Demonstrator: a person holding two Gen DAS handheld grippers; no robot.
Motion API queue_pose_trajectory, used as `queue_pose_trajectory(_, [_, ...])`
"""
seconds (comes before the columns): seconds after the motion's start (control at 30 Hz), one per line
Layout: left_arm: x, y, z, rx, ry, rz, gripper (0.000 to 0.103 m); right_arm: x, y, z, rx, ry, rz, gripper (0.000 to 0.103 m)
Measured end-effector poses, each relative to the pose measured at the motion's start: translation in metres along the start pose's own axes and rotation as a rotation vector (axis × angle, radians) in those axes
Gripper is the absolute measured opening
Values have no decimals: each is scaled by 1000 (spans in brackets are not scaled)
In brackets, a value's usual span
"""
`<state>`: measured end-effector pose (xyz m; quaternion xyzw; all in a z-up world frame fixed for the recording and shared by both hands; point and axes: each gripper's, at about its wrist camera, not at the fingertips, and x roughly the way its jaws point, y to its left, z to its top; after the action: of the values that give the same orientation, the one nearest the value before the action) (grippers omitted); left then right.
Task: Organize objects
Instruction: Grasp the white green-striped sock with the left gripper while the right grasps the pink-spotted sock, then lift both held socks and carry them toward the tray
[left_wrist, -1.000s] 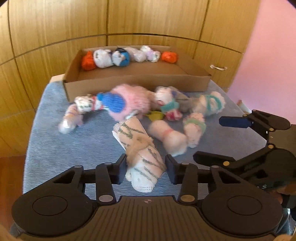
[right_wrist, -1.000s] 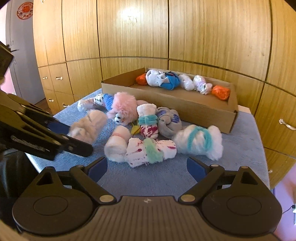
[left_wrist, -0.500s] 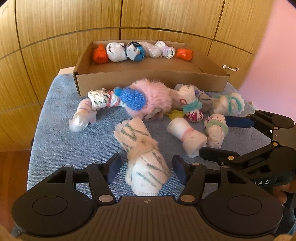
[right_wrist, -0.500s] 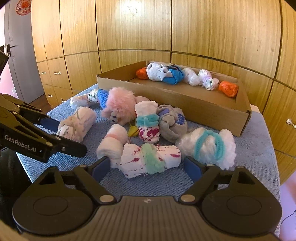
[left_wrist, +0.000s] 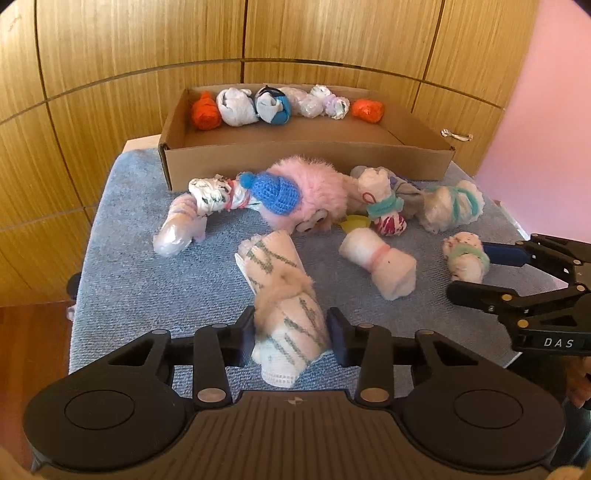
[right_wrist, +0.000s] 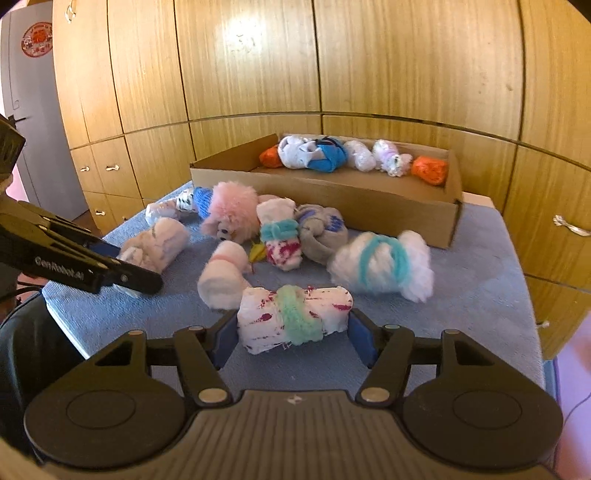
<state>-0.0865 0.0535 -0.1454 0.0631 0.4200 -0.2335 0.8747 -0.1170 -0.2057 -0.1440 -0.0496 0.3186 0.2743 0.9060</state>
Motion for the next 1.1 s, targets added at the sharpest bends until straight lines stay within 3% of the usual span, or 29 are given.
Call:
queue_pose_trajectory(0.4, [-33, 13, 14, -1, -42, 4, 47, -33, -11, 21, -26, -68, -33, 59])
queue_pose_trajectory(0.7, [-53, 26, 79, 57, -115, 11, 47, -52, -28, 82, -82, -164, -20, 59])
queue_pose_trajectory(0.9, [-36, 40, 141, 126, -114, 27, 48, -33, -33, 134, -196, -185, 27, 59])
queue_pose_trajectory(1.1, [12, 55, 177, 123, -62, 18, 48, 25, -29, 169, -262, -126, 95, 59])
